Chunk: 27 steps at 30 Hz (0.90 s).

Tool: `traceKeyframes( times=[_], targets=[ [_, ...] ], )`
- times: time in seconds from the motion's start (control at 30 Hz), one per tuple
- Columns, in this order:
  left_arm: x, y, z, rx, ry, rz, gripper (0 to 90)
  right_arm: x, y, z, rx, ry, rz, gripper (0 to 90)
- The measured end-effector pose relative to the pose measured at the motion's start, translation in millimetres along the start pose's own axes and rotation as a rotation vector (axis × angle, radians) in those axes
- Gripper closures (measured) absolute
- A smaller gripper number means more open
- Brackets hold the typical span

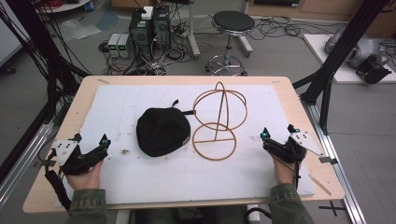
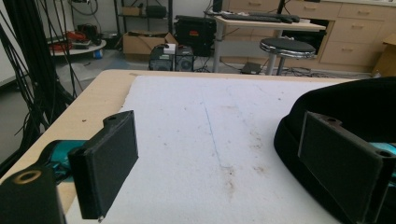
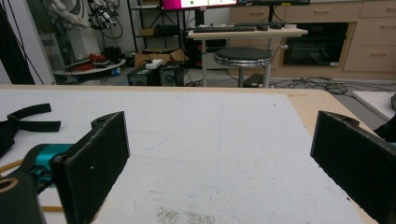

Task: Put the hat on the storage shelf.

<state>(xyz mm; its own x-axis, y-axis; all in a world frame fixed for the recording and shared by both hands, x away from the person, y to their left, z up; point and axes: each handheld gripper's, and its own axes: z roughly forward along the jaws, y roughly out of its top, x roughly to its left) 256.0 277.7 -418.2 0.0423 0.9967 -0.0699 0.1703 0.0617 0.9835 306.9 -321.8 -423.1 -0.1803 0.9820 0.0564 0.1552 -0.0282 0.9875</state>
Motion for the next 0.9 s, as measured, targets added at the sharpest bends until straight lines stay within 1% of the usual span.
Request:
traceKeyframes(
  times=[0.17,0.27,0.33,0.43,0.47,0.5,0.63,0.7,0.77,0.8,0.9],
  targets=[
    [0.2,0.0,0.2,-0.005,-0.012,0.001,11.5,-0.2,-0.2,0.9,0.0,0.002,-0.001,3.5],
    [0.0,1.0,0.1,-0.002,-0.033,-0.014,11.5,-0.1,-0.8,1.5,0.011,0.002,-0.001,3.5],
    [-2.3,2.5,0.5,-0.006,-0.043,-0.011,11.5,-0.3,-1.2,2.3,0.01,0.002,-0.007,3.5],
    [-6.2,4.1,1.5,0.002,-0.057,0.016,11.5,0.1,-1.2,2.6,0.015,0.005,-0.006,3.5],
    [-10.0,4.9,2.3,0.011,-0.067,0.038,11.5,0.1,-1.3,2.6,0.017,0.007,-0.004,3.5],
    [-10.0,4.9,2.3,0.011,-0.067,0.038,11.5,0.0,-1.4,2.6,0.019,0.006,-0.005,3.5],
    [-17.1,8.0,3.1,0.008,-0.09,0.058,11.5,-0.4,-2.1,3.2,0.02,0.004,-0.012,3.5],
    [-19.3,9.6,3.2,0.014,-0.103,0.073,11.5,0.3,-2.4,3.3,0.023,0.007,-0.008,3.5],
    [-23.6,10.9,4.6,0.021,-0.123,0.096,11.5,0.3,-2.5,3.3,0.025,0.006,-0.017,3.5],
    [-23.6,10.9,4.6,0.021,-0.123,0.096,11.5,0.7,-2.5,3.6,0.023,0.008,-0.017,3.5],
    [-25.9,11.5,6.4,0.03,-0.146,0.09,11.5,1.3,-2.6,3.5,0.026,0.008,-0.016,3.5]
  ],
)
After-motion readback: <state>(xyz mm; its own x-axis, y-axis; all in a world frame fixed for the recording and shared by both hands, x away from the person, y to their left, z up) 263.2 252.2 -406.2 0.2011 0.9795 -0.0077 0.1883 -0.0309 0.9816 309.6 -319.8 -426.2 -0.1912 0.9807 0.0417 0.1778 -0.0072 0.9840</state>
